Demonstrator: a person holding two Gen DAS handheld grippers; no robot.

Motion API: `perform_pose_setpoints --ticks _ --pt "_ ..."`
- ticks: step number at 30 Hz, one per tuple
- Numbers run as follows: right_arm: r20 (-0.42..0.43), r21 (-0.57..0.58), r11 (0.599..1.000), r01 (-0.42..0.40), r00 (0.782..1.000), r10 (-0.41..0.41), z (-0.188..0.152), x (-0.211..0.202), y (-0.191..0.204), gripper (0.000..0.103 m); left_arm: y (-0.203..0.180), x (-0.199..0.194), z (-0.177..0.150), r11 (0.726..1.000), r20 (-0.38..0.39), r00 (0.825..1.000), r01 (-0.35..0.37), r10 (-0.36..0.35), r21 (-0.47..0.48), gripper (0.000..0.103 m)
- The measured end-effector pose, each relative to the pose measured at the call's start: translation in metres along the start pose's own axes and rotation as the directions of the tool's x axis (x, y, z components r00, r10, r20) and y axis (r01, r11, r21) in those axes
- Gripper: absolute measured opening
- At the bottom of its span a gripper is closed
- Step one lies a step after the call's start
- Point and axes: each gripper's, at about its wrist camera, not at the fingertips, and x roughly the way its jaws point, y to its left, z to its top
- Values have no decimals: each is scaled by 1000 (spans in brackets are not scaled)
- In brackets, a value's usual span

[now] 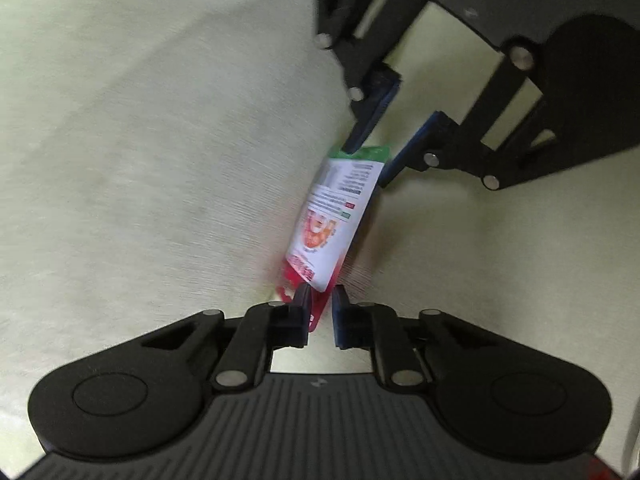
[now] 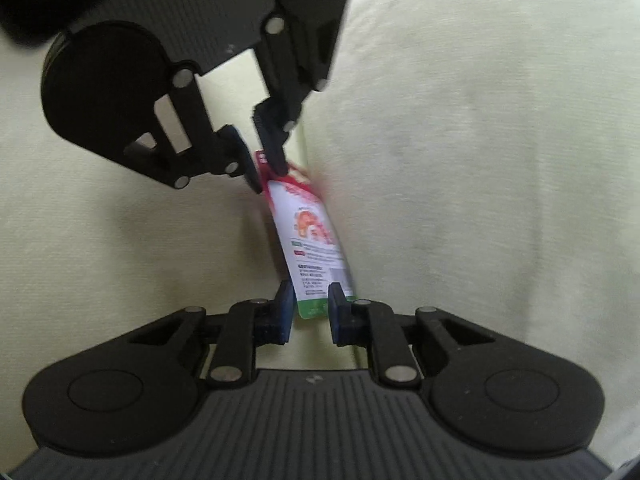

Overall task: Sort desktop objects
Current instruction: 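Pinch the red-and-white packet with the left gripper while the right gripper pinches it too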

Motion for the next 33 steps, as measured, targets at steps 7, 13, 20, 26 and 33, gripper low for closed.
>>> perform_pose_setpoints --ticks 7,13,20,26,33 --pt "-17 72 997 -5 1000 6 2 11 -22 12 16 6 2 999 20 999 -36 36 -18 19" --pt "-42 4 999 -37 998 38 1 19 -12 11 19 23 10 1000 16 1000 2 -2 -17 21" --pt "-39 27 999 -25 999 26 -8 15 -16 9 33 24 11 992 24 998 54 -52 -110 12" --pt "-13 41 999 -16 1000 17 -9 -17 -27 9 48 -4 16 985 52 996 83 -76 -152 11" --pt "11 49 999 11 1000 -12 -4 -74 -40 10 62 -57 28 982 80 995 78 -64 -174 11"
